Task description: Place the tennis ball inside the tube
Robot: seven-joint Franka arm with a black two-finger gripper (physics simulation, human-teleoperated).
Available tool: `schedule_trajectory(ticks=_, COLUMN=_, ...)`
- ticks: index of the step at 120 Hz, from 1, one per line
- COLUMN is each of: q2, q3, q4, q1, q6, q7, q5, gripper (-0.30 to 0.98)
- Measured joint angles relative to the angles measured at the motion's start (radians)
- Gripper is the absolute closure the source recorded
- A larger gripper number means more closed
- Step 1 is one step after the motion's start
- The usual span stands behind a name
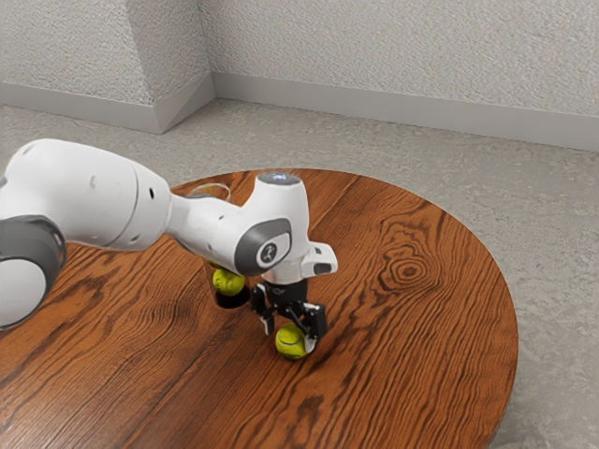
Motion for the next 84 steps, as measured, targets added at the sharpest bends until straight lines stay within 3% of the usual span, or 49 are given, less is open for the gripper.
schedule_trajectory(ticks=34, q2=0.020, q3=0.000, q4=-0.006, q1=-0.002, q6=0.017, q7=-0.010, q5=-0.003, gripper=0.00)
schedule_trajectory(ticks=60, q2=0.022, q3=0.001, q4=-0.005, q1=-0.015, q6=0.021, q7=-0.025, q5=0.007, gripper=0.22)
schedule_trajectory(ticks=84, q2=0.020, q3=0.001, q4=-0.004, q1=-0.015, q6=0.023, q7=-0.041, q5=0.016, gripper=0.28)
